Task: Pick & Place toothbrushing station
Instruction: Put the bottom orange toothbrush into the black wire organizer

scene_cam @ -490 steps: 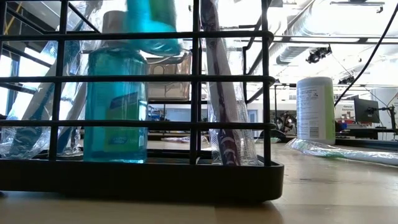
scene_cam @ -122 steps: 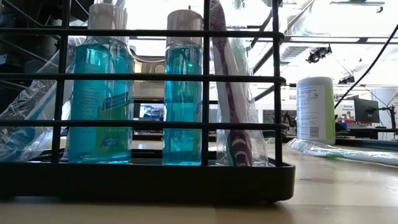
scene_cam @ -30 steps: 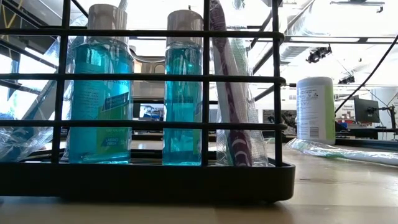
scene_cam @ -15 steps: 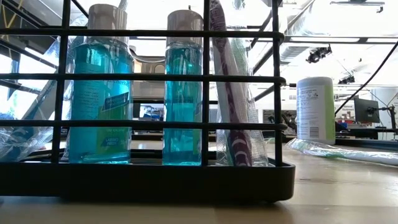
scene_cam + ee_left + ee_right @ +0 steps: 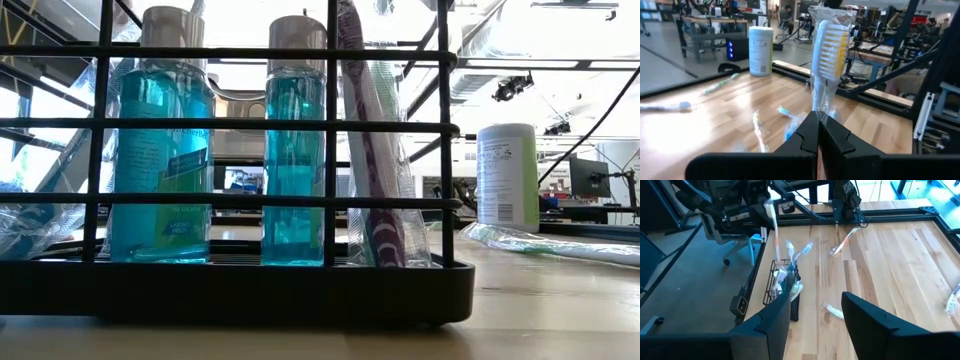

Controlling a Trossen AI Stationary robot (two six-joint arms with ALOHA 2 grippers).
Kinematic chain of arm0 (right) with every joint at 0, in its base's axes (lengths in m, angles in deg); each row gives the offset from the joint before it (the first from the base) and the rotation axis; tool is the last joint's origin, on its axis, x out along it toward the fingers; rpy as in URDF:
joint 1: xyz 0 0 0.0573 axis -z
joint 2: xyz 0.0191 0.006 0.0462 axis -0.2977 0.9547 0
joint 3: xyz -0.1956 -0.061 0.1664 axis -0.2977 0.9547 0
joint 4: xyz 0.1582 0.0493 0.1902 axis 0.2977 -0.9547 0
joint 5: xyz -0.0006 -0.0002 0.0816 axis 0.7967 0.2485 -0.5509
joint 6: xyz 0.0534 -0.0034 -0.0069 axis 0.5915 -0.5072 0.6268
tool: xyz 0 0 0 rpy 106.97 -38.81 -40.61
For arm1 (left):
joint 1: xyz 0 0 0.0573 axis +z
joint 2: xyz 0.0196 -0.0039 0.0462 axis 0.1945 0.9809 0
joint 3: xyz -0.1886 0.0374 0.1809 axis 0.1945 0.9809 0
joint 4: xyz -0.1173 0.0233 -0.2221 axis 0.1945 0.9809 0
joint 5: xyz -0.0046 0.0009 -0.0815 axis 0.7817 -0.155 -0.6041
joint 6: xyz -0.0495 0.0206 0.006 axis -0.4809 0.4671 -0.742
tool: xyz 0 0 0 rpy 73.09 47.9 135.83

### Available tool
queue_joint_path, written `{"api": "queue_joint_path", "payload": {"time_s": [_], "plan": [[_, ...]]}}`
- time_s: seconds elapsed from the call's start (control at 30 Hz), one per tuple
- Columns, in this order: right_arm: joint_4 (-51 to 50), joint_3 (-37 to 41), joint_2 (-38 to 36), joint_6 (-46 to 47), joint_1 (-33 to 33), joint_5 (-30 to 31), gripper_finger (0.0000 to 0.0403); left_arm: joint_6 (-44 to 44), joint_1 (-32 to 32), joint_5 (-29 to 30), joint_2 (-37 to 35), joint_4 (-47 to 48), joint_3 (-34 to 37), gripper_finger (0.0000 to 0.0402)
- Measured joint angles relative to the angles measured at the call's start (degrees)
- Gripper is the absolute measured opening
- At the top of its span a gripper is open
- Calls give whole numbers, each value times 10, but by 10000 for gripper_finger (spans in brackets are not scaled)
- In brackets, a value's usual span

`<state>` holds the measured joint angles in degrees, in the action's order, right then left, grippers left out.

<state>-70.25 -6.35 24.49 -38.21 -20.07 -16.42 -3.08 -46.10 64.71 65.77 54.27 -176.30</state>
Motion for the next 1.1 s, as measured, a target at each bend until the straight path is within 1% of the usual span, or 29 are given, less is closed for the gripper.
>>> {"api": "queue_joint_path", "payload": {"time_s": [0.2,0.37,0.53,0.63,0.93,1.1], "plan": [[2,0,0,-1,0,-8,171,19,-1,2,0,-82,39,0],[3,0,0,-1,0,-11,171,29,0,-15,0,-110,54,0],[3,0,0,-1,0,-11,171,31,0,-18,0,-142,74,0],[3,0,0,-1,0,-11,171,31,1,-34,0,-175,93,0],[3,0,0,-17,0,-9,171,67,4,-34,0,-273,142,0],[16,0,0,-32,1,-9,171,82,4,-46,0,-314,162,0]]}}
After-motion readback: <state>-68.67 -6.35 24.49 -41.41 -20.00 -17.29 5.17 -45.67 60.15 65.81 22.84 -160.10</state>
